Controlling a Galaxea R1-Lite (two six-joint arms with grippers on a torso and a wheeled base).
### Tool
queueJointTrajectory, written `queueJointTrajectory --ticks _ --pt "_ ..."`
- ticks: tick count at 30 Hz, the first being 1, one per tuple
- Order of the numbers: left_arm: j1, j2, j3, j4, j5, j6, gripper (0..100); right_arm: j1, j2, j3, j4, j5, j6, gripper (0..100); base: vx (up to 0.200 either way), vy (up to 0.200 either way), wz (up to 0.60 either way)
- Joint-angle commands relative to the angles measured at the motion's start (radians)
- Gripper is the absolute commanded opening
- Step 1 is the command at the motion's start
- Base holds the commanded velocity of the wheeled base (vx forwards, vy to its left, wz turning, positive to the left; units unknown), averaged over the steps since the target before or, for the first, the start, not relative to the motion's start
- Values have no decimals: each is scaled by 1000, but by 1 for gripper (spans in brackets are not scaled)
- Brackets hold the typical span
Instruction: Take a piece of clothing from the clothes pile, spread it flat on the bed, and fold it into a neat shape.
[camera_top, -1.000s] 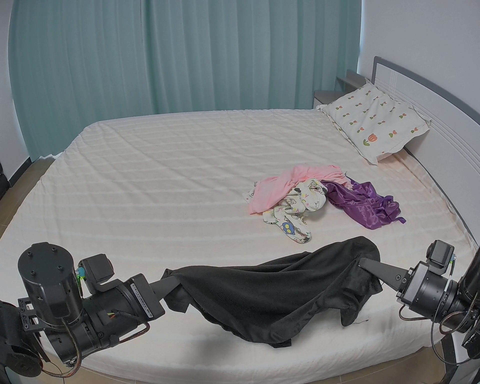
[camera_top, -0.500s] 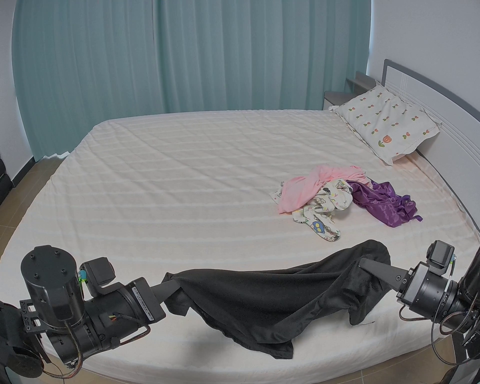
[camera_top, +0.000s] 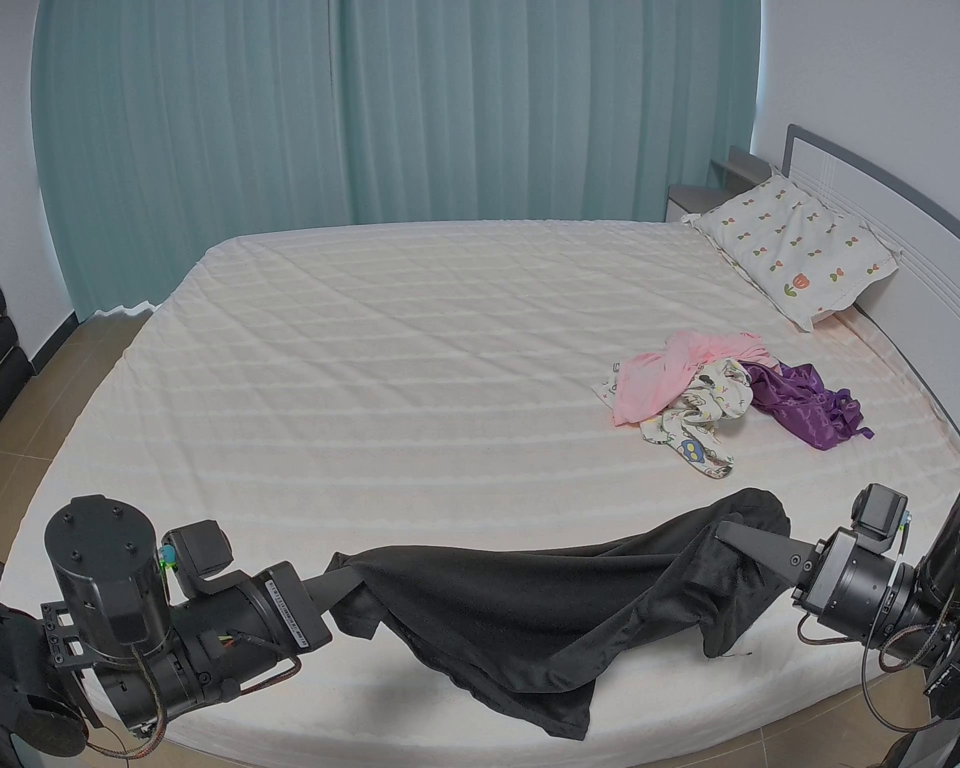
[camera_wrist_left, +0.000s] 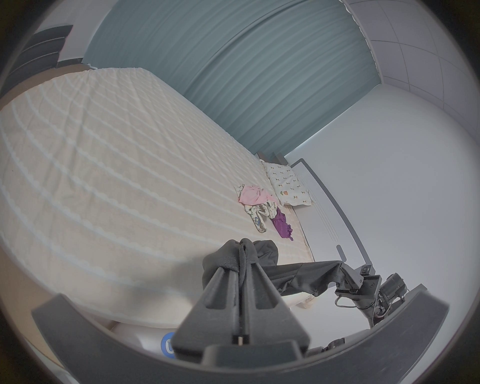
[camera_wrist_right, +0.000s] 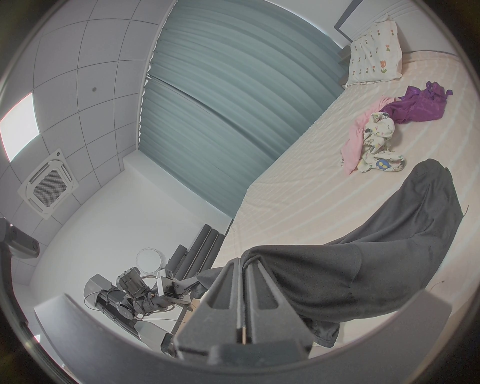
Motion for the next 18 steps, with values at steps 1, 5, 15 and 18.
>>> queueJointTrajectory --ticks 1,5,15,18 --pt "0 2 2 -1 0 0 0 1 0 2 -1 1 0 0 0 200 0" --pt "0 5 3 -1 -2 0 0 -1 0 2 0 -2 2 0 0 200 0" --pt "2 30 7 -2 -2 0 0 -12 -1 3 10 -4 0 0 -20 0 0" --pt "0 41 7 -2 -2 -2 0 -12 -6 6 10 -1 0 0 -200 0 0"
